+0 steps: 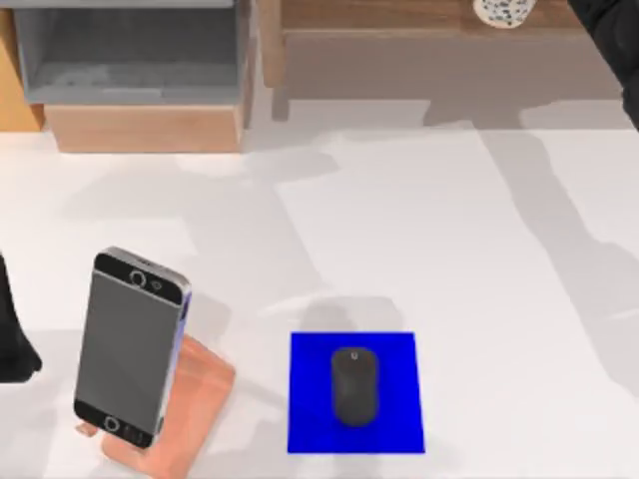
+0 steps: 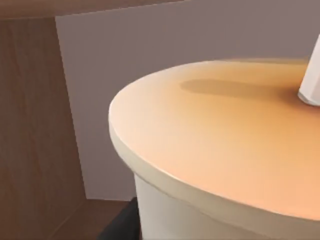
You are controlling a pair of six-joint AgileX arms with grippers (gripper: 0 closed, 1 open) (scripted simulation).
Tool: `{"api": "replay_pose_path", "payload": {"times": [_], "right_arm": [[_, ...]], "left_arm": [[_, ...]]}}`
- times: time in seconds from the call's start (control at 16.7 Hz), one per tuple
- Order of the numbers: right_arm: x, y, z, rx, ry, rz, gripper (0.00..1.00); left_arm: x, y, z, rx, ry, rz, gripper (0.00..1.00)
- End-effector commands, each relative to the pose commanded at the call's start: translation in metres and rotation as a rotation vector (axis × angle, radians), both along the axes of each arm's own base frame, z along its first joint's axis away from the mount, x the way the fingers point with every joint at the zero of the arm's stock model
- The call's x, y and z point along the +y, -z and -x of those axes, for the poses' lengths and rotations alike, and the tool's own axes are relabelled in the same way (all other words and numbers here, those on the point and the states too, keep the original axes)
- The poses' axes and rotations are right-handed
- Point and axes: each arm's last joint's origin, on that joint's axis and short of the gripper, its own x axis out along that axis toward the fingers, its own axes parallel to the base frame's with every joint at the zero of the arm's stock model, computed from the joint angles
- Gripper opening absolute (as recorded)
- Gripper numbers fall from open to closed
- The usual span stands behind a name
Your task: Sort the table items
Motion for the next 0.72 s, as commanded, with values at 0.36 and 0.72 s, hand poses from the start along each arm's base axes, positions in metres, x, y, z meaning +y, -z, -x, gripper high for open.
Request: {"api": "replay_pose_path", "payload": {"times": [0.36, 0.72], "right_arm": [[0.034, -0.006, -0.031, 0.074, 0.185, 0.074, 0.0], [0.049, -0.009, -0.044, 0.109, 0.281, 0.125, 0.0]], "left_arm": [[0.0, 0.0, 0.0, 0.0, 0.0, 0.0, 1.0], [0.0, 0.0, 0.0, 0.0, 0.0, 0.0, 1.0]]}}
